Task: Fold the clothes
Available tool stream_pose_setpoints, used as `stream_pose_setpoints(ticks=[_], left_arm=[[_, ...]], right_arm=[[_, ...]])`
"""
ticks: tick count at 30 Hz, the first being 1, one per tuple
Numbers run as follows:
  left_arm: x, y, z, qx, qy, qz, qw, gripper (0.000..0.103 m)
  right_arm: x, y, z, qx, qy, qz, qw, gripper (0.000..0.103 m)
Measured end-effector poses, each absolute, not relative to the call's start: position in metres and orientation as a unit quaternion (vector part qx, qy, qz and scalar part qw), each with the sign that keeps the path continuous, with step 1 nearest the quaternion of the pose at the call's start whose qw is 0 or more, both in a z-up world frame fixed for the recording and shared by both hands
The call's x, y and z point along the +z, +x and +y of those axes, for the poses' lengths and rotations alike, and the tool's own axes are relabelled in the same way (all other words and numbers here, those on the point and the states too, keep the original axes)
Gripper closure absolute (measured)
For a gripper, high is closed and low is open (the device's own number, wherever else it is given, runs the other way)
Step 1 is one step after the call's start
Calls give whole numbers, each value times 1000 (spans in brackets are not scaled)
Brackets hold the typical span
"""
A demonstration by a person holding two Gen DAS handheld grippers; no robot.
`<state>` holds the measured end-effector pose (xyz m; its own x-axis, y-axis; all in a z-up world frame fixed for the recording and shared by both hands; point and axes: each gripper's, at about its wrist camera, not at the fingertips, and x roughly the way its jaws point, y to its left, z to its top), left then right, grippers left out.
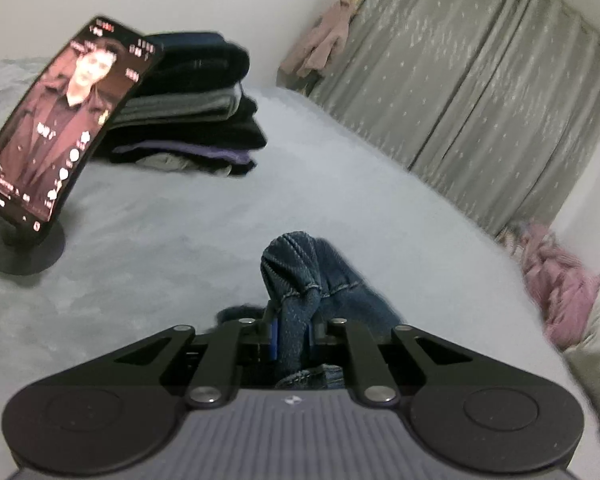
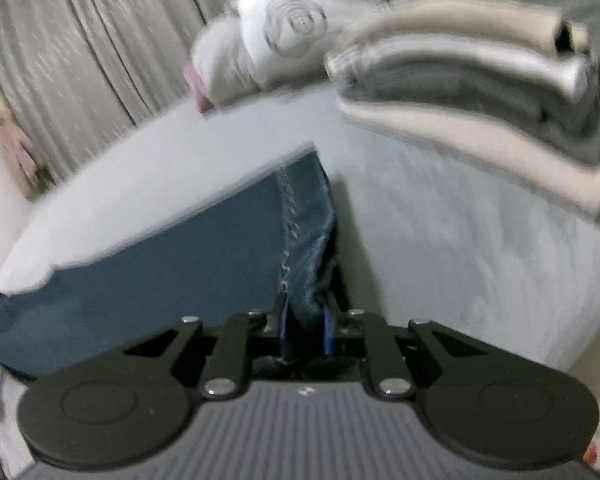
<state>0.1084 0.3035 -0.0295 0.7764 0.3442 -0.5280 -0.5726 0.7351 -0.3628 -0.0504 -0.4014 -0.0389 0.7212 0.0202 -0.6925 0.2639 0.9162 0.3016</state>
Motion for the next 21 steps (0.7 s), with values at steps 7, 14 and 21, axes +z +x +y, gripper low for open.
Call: stream_pose_setpoints(ticks=[7,14,21], left_arm=[[-38,115,276,261,-113,243,927,68],[4,73,256,274,-118,230,926,43],[9,46,145,104,-5,255,961,41]], right_arm=[[-39,-50,-395,-74,137,360,920,57],[-22,-62,-400,-99,149,304,936,43],[-17,-51,-339,-68,56,271,958,31]])
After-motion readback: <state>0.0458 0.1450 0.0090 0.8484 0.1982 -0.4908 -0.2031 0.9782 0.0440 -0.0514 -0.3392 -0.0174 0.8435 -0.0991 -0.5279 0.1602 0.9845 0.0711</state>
